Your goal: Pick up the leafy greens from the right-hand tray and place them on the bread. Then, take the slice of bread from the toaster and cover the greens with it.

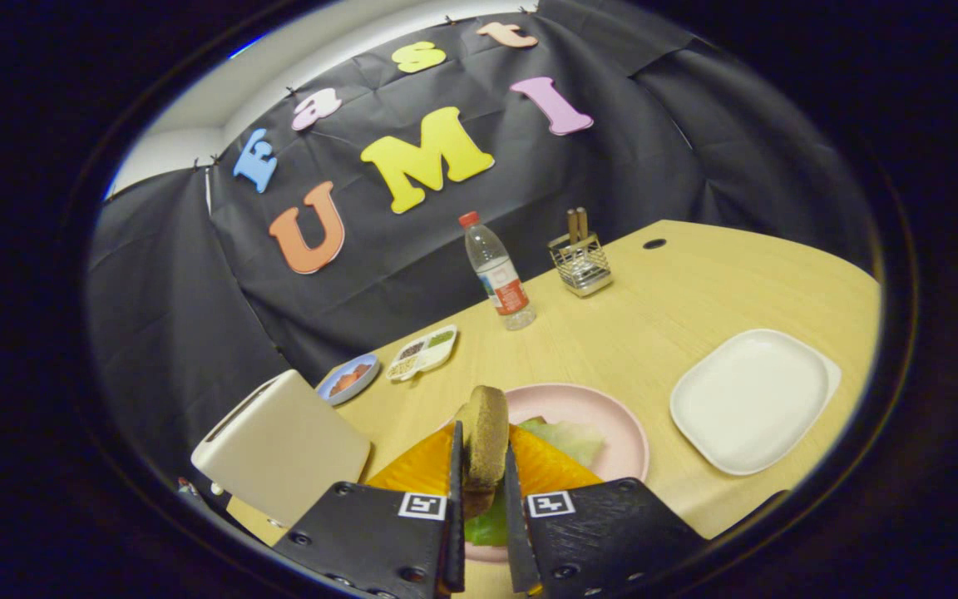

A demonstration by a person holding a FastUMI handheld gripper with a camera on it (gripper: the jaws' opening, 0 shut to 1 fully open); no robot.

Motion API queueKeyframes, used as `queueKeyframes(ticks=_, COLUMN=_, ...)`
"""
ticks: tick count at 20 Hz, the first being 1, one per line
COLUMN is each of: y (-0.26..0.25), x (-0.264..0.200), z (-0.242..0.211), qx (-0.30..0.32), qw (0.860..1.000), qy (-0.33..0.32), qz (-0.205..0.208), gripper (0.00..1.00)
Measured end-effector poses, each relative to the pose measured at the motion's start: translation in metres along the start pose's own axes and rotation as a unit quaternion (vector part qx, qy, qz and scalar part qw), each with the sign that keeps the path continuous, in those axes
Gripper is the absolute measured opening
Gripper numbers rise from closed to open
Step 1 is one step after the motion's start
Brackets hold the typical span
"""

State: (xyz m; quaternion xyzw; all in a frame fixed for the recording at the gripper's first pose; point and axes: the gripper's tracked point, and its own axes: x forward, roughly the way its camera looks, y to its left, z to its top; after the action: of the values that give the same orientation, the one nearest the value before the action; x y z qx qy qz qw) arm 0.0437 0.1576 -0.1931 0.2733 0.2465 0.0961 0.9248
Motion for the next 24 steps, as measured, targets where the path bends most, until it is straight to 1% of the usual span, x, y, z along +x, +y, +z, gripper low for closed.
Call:
queueKeyframes(ticks=2, y=-0.008, x=0.001, z=-0.001, qx=0.006, qw=1.0, qy=0.004, qz=-0.004, gripper=0.22)
queueKeyframes(ticks=3, y=-0.014, x=0.002, z=0.0, qx=0.004, qw=1.0, qy=0.002, qz=-0.01, gripper=0.3)
queueKeyframes(ticks=6, y=-0.028, x=0.002, z=0.0, qx=0.0, qw=1.0, qy=-0.001, qz=-0.027, gripper=0.38)
queueKeyframes(ticks=8, y=-0.039, x=0.001, z=0.005, qx=-0.007, qw=0.999, qy=-0.008, qz=-0.045, gripper=0.48)
queueKeyframes(ticks=11, y=-0.045, x=-0.006, z=0.013, qx=-0.015, qw=0.998, qy=-0.021, qz=-0.057, gripper=0.63)
queueKeyframes(ticks=13, y=-0.042, x=-0.016, z=0.028, qx=-0.039, qw=0.996, qy=-0.049, qz=-0.067, gripper=0.63)
queueKeyframes(ticks=15, y=-0.033, x=-0.034, z=0.049, qx=-0.086, qw=0.989, qy=-0.089, qz=-0.079, gripper=0.82)
queueKeyframes(ticks=17, y=-0.024, x=-0.058, z=0.07, qx=-0.137, qw=0.977, qy=-0.131, qz=-0.097, gripper=0.93)
queueKeyframes(ticks=19, y=-0.009, x=-0.082, z=0.087, qx=-0.17, qw=0.967, qy=-0.162, qz=-0.102, gripper=0.96)
queueKeyframes(ticks=21, y=0.008, x=-0.105, z=0.104, qx=-0.19, qw=0.958, qy=-0.192, qz=-0.099, gripper=0.95)
queueKeyframes(ticks=24, y=0.038, x=-0.137, z=0.124, qx=-0.211, qw=0.947, qy=-0.226, qz=-0.08, gripper=0.96)
